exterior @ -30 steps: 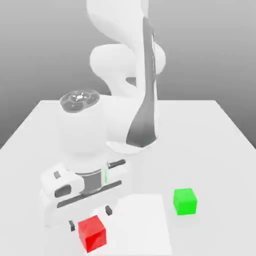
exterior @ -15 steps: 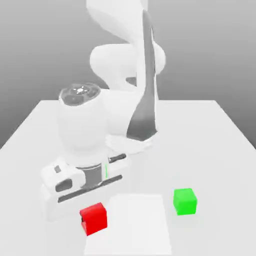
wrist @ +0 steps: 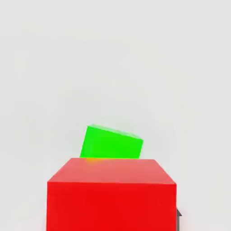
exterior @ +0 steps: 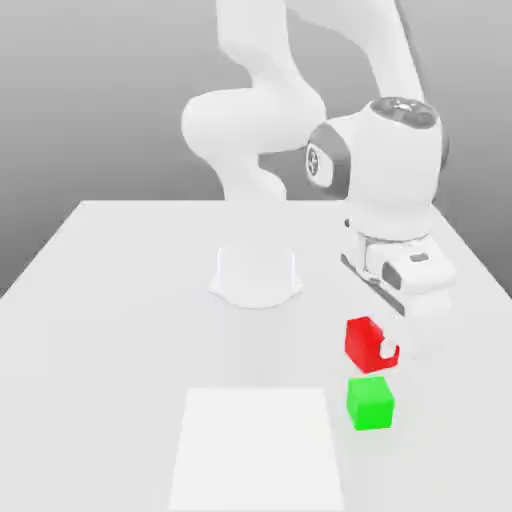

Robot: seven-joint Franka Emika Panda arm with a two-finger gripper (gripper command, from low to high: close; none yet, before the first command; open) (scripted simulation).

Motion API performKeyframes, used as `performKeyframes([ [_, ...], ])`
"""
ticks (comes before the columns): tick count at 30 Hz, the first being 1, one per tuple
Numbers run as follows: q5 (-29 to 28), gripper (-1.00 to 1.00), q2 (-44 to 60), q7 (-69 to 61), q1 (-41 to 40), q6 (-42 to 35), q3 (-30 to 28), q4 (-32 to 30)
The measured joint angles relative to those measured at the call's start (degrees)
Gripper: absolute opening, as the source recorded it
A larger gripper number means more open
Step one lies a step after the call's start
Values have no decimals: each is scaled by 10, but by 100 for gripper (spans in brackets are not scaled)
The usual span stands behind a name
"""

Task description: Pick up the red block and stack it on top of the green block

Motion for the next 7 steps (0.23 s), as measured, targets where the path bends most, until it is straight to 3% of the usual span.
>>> performKeyframes([
  [3, 0, -100, 57, -4, 0, 56, 1, 1],
  [4, 0, 100, 76, -4, 0, 74, 0, 2],
  [7, 0, 100, 76, -4, 0, 74, 0, 2],
])
